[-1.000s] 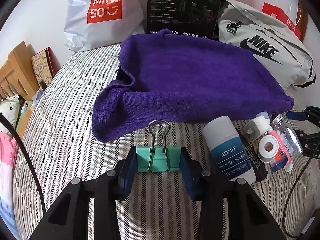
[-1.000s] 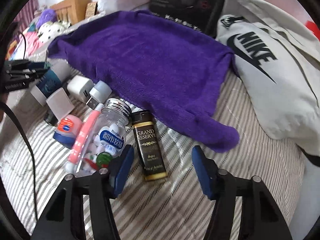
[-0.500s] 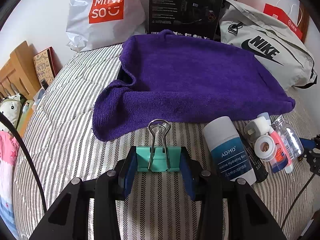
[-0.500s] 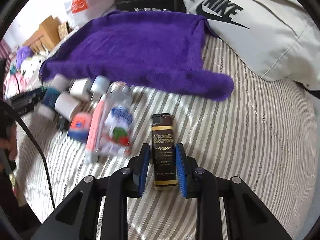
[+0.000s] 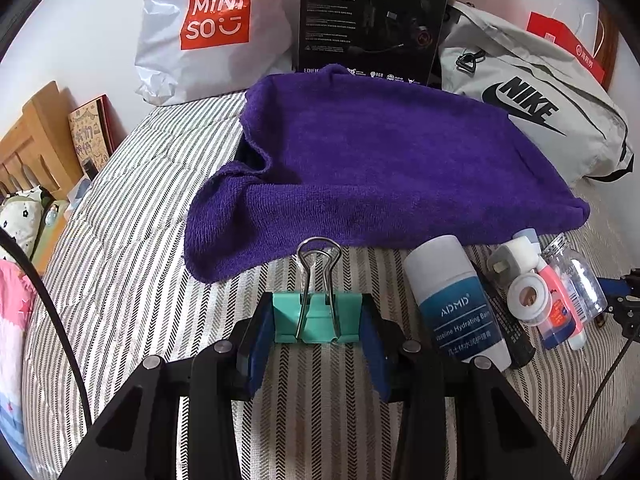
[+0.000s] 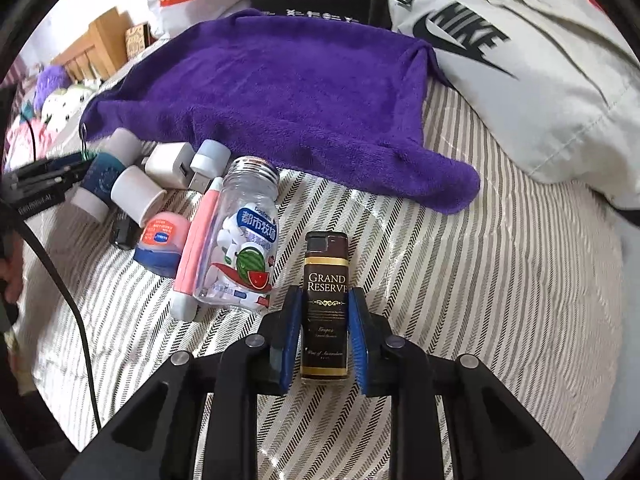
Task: Organize rigid objects
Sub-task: 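Carry the clip with the left tool while the right tool carries the bottle onto the purple towel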
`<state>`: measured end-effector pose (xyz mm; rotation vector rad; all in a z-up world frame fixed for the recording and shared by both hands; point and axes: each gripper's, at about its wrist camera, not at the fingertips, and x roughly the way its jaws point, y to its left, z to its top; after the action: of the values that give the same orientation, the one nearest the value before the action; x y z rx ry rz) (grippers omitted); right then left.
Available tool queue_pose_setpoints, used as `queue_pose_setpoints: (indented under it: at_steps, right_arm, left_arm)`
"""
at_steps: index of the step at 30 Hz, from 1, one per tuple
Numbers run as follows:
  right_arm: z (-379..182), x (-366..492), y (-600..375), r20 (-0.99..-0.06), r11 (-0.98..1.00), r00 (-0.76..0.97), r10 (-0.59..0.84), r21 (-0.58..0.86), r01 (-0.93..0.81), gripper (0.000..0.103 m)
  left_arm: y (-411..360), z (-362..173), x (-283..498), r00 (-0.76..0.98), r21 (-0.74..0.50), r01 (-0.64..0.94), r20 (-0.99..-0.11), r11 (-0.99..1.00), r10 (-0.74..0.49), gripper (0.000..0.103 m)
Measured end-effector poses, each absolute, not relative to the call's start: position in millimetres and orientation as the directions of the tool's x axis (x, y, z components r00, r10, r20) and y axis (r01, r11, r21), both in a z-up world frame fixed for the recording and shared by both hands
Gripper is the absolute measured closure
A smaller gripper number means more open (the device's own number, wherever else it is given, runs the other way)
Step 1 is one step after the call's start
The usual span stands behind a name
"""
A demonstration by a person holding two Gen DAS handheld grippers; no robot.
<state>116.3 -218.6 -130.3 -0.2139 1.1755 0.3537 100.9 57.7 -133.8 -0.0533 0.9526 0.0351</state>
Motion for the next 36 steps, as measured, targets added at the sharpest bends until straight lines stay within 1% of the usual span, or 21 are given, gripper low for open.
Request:
queue_pose_setpoints:
  at_steps: [4, 9, 16, 21, 29, 36]
  right_arm:
    - [-126.1, 115.9, -226.1, -0.932, 0.934, 0.312, 0.186, 0.069, -0.351, 0.08]
    - [-117.3, 103.9, -227.8, -0.931, 0.931, 0.311, 0.189, 0.07, -0.358, 0.08]
    - [-104.4, 104.6, -231.0, -0.925, 0.934, 0.32, 0.206, 0.089, -0.345, 0.08]
    - [-84.7, 111.7, -233.6, -0.909, 0.935, 0.351, 0.225, 0.1, -0.341, 0.08]
    - [-54.7, 143.5, -226.6, -0.877, 0.93, 0.406, 0.257, 0.11, -0.351, 0.08]
    - [-46.2, 187.7, -217.4, -0.858, 0.929, 0.431, 0.279, 0.128, -0.348, 0.08]
  left_arm:
    - [64.8, -130.5, 96.4, 0.563, -0.062, -0.055, -0.826, 0.997, -0.021, 0.064]
    - [76.4, -124.6, 91.4, 0.559, -0.106, -0.078, -0.828, 0.991, -0.045, 0.064]
    - [86.5, -101.9, 88.7, 0.581, -0.118, -0.083, -0.812, 0.99, -0.048, 0.064]
    - [89.4, -80.7, 93.5, 0.604, -0.119, -0.072, -0.795, 0.99, -0.052, 0.064]
    - [87.4, -52.5, 127.3, 0.639, -0.144, -0.033, -0.764, 0.989, -0.09, 0.064]
    - [75.5, -50.0, 171.0, 0.638, -0.139, 0.0, -0.763, 0.99, -0.107, 0.064]
